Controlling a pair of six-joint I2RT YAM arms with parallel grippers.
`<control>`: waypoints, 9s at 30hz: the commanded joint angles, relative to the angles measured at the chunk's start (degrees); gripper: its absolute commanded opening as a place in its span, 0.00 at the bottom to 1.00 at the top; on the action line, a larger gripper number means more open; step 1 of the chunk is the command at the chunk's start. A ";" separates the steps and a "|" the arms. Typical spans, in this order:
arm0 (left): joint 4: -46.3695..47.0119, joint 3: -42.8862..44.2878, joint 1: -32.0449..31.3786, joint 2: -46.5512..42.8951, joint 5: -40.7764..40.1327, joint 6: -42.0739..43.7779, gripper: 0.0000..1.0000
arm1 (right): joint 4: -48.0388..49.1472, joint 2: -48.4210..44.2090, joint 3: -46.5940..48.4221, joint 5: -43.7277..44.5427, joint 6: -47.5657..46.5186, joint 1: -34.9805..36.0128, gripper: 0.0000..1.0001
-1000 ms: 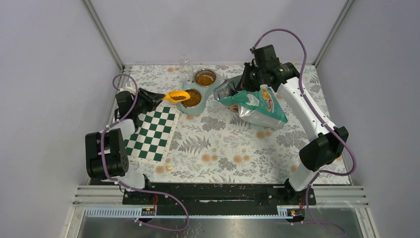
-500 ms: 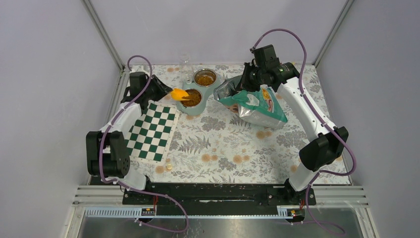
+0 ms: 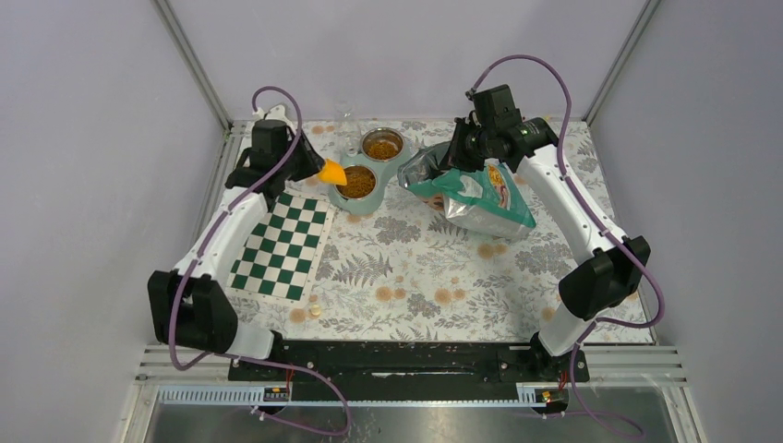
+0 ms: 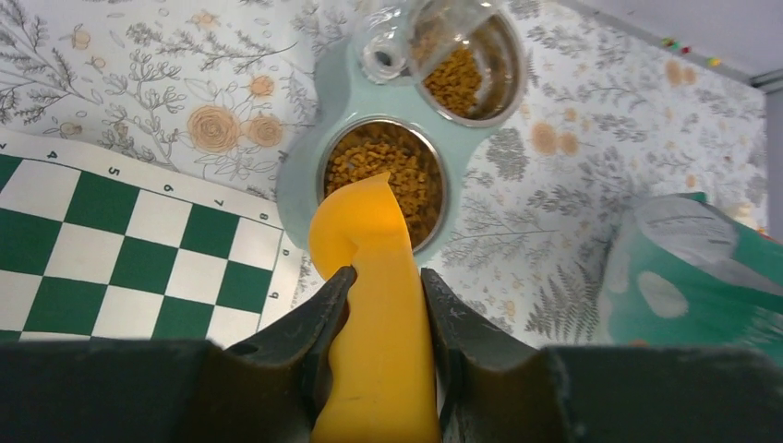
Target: Serve the pet food
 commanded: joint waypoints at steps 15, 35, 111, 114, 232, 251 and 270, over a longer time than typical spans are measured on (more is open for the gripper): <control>22.70 0.50 -1.38 -19.60 29.65 -25.89 0.00 | -11.43 1.87 21.28 13.72 -8.15 5.75 0.00; 18.02 -1.99 -13.24 -10.10 27.49 -21.53 0.00 | -17.46 9.10 31.77 18.34 -11.47 9.59 0.00; 50.72 -14.10 -17.11 -2.78 25.77 -45.70 0.00 | 1.96 -7.61 6.07 13.26 -6.33 3.12 0.00; 50.71 -14.52 -16.64 -3.61 25.50 -45.90 0.00 | 1.93 -7.86 5.98 12.94 -6.24 2.72 0.00; 26.35 4.19 -9.77 21.36 -24.18 -38.31 0.00 | 1.96 -7.48 5.15 9.51 -4.97 -2.02 0.00; 11.27 24.45 -17.11 27.42 -38.74 -17.83 0.00 | 1.96 -9.52 2.98 9.62 -5.13 -2.06 0.00; 4.62 25.85 -18.05 4.17 -15.04 -3.61 0.00 | -3.28 -8.47 5.92 8.98 -5.36 -1.98 0.00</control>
